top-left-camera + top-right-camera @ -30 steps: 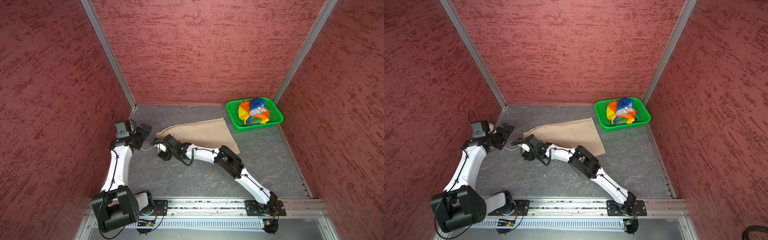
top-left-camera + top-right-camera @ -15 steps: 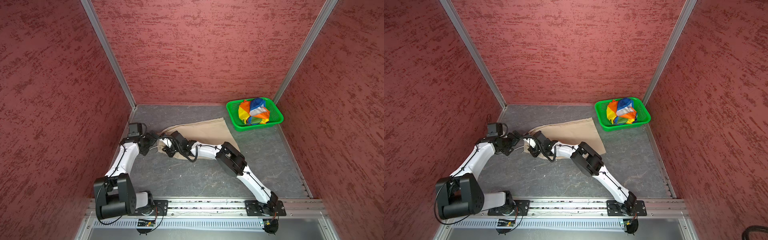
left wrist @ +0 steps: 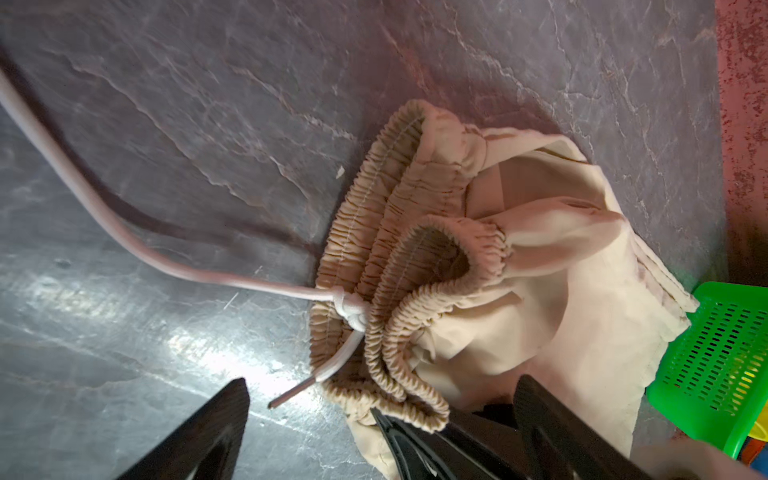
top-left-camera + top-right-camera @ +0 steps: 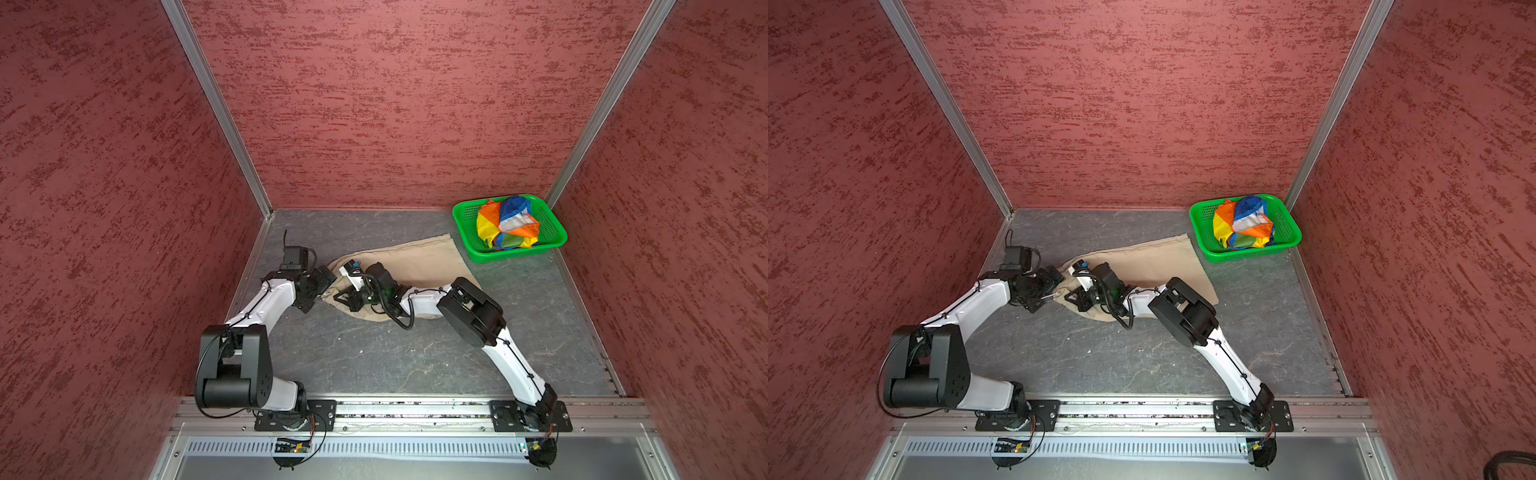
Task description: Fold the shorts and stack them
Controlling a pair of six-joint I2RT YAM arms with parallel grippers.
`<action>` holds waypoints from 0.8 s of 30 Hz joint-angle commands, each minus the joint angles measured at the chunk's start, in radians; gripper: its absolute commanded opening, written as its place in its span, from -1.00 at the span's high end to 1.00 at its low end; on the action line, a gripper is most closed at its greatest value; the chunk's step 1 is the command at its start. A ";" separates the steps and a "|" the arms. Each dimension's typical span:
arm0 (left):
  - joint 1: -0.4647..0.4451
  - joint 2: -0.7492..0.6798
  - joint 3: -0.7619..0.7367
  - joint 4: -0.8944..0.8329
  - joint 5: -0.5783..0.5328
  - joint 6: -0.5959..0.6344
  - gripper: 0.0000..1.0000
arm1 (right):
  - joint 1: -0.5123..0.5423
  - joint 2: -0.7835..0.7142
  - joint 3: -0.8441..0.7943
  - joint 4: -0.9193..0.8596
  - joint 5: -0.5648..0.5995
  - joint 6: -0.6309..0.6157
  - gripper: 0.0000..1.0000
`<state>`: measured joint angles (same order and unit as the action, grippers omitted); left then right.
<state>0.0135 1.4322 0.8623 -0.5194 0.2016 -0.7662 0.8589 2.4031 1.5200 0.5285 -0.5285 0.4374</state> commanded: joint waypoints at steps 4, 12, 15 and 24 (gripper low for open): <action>-0.015 -0.017 -0.032 0.038 0.025 -0.027 -1.00 | -0.042 -0.058 -0.055 0.248 -0.064 0.188 1.00; -0.028 0.049 -0.030 0.114 0.053 -0.066 -1.00 | -0.051 -0.077 -0.097 0.301 -0.082 0.231 1.00; -0.041 0.072 -0.019 0.154 0.064 -0.084 -0.99 | -0.051 -0.081 -0.106 0.300 -0.079 0.231 1.00; -0.052 0.090 -0.065 0.334 0.103 -0.168 -1.00 | -0.051 -0.077 -0.107 0.294 -0.079 0.243 1.00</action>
<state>-0.0303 1.5204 0.8192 -0.2832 0.2844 -0.8906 0.8043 2.3741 1.4151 0.7742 -0.5873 0.6624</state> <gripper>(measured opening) 0.996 0.075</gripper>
